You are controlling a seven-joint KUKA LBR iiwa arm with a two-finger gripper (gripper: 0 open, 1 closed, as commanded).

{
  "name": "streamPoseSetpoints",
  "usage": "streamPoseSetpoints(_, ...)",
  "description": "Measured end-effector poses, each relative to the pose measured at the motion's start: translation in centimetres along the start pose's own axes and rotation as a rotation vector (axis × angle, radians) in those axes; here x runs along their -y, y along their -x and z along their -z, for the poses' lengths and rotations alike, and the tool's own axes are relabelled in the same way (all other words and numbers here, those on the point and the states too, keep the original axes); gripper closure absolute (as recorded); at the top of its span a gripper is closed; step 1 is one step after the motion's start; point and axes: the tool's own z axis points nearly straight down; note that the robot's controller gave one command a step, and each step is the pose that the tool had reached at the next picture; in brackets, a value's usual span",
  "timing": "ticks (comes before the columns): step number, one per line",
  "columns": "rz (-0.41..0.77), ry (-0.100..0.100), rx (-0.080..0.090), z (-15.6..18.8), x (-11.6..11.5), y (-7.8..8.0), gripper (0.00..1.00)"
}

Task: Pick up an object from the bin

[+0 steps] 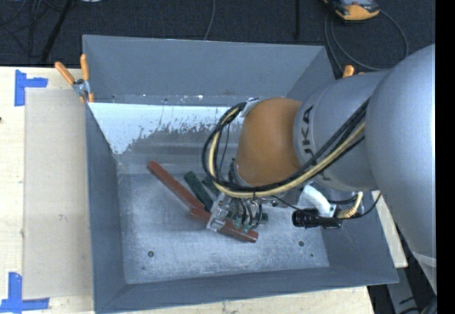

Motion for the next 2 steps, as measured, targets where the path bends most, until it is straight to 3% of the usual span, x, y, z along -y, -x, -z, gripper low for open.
streamPoseSetpoints(2,0.000,-0.003,-0.004,2.9,0.1,-0.1,1.00)
